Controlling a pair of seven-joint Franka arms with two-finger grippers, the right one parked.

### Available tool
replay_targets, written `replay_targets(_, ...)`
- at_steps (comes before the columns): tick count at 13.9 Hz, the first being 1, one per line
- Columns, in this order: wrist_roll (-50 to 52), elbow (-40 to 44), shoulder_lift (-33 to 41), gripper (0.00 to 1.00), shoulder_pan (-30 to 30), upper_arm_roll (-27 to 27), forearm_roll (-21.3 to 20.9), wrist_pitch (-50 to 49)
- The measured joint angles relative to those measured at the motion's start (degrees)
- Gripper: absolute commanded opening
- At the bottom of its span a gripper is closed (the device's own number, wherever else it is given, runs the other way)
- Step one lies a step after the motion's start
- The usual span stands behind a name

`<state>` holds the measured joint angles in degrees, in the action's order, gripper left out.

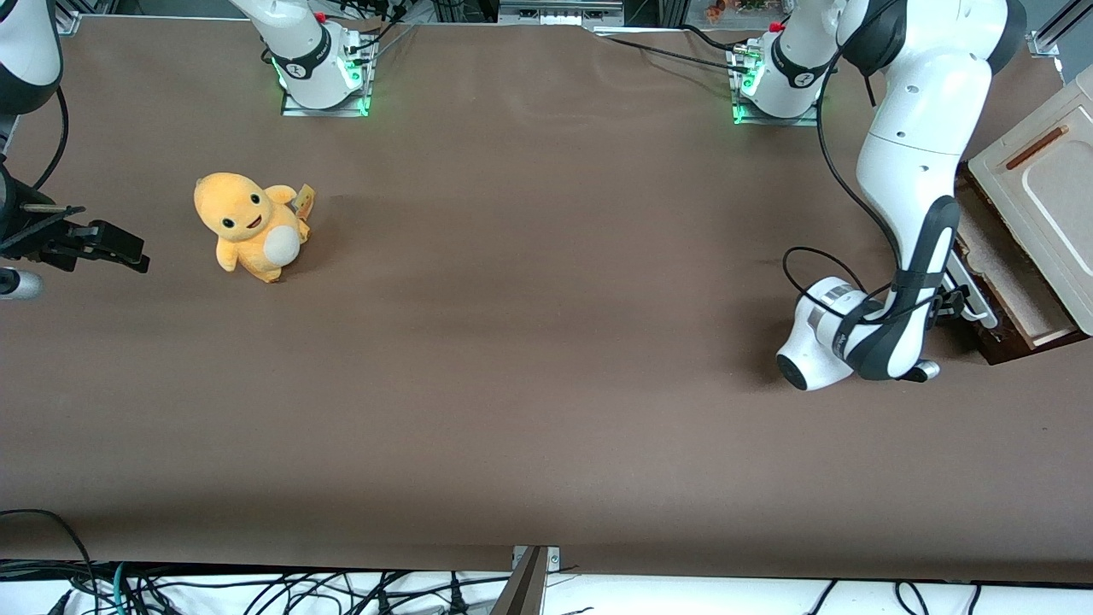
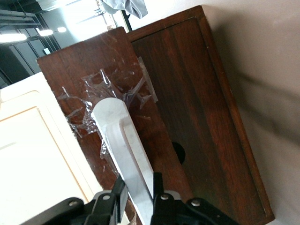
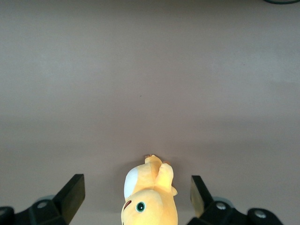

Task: Open lower drawer with left arm only
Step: 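Pull the handle away from the cabinet with the left gripper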

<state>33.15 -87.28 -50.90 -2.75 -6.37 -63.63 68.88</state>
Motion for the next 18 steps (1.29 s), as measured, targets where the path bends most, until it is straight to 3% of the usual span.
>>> replay_targets(10, -0.3, 1.6, 0.0, 0.22, -0.5, 0.1, 2.1, 0.1)
replay_targets(11, -0.3, 1.6, 0.0, 0.25, -0.5, 0.1, 2.2, 0.1)
replay_targets(12, -0.3, 1.7, 0.0, 0.47, -0.5, 0.1, 2.3, 0.1)
replay_targets(13, -0.4, 2.0, 0.0, 0.79, -0.5, 0.1, 2.7, 0.2)
replay_targets(14, -0.8, 2.5, 0.0, 1.00, -0.7, -0.1, 4.6, -0.4)
replay_targets(18, -2.2, 4.3, 0.1, 1.00, -2.2, -1.0, 7.7, -1.5)
